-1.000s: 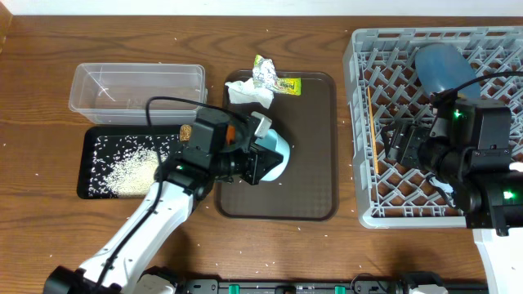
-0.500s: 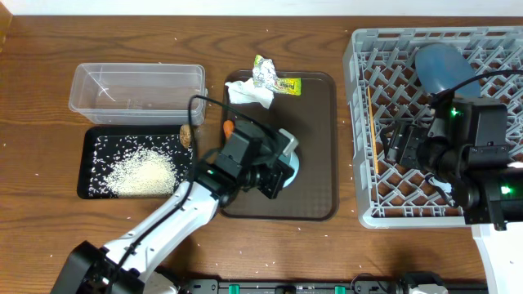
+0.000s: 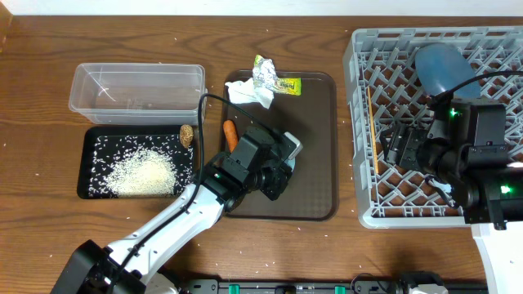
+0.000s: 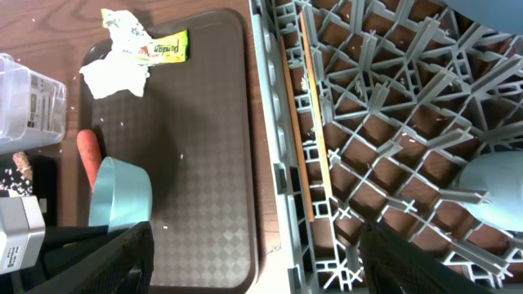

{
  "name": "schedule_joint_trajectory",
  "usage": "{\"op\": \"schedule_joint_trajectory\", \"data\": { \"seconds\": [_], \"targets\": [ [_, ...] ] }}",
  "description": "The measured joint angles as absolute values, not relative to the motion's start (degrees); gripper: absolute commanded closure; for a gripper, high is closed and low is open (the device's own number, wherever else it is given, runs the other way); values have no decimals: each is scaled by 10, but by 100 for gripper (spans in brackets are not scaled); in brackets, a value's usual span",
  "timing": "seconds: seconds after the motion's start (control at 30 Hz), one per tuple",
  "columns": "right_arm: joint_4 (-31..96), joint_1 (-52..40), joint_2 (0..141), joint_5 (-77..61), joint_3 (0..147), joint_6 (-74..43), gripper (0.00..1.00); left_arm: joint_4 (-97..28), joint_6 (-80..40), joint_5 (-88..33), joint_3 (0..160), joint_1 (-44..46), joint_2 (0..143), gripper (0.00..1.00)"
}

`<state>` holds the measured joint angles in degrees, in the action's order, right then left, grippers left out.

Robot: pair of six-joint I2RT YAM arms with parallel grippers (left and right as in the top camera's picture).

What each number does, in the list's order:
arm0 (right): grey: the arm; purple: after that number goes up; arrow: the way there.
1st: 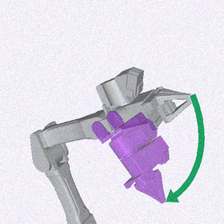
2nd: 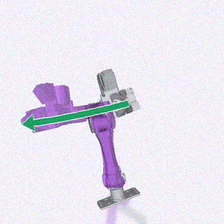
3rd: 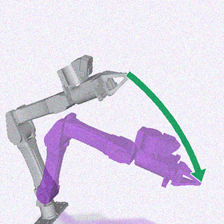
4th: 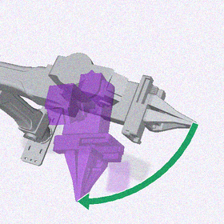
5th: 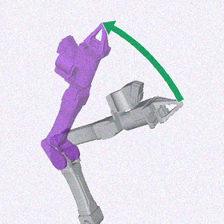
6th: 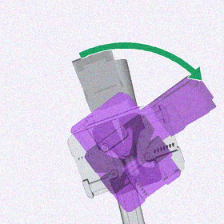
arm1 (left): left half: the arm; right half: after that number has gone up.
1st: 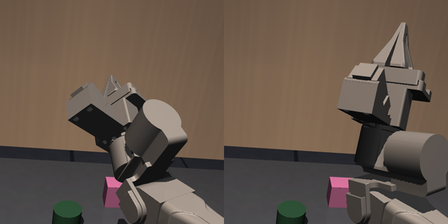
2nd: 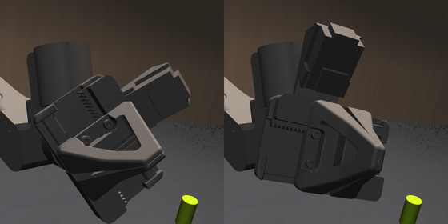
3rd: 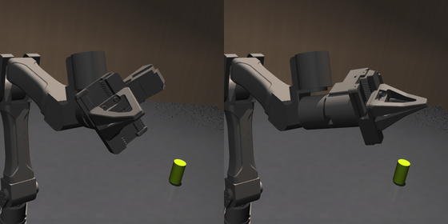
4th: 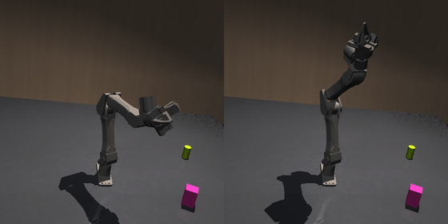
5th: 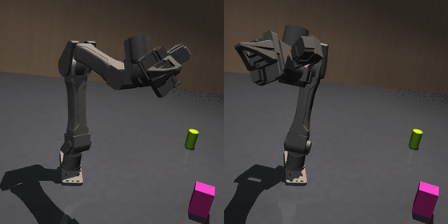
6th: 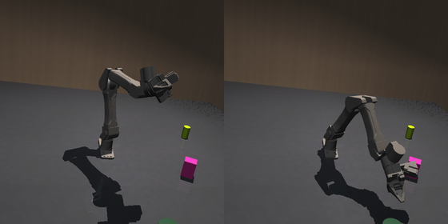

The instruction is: Sort waste into correct bins and load items into the dishwasher rack

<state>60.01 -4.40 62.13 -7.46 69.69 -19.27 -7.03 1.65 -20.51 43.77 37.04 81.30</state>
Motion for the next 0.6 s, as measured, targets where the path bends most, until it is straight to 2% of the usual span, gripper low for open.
{"op": "schedule_joint_trajectory", "data": {
  "seconds": [0.3, 0.47, 0.6],
  "targets": [
    [603, -44, 621, -74, 697, -192, 26, -9, 5, -197, 437, 373, 813, 94],
    [602, -35, 621, -64, 697, -193, 27, 157, -74, -223, 437, 373, 814, 94],
    [601, 27, 615, -56, 699, -202, 26, 292, -169, -252, 439, 373, 814, 94]
  ]
}}
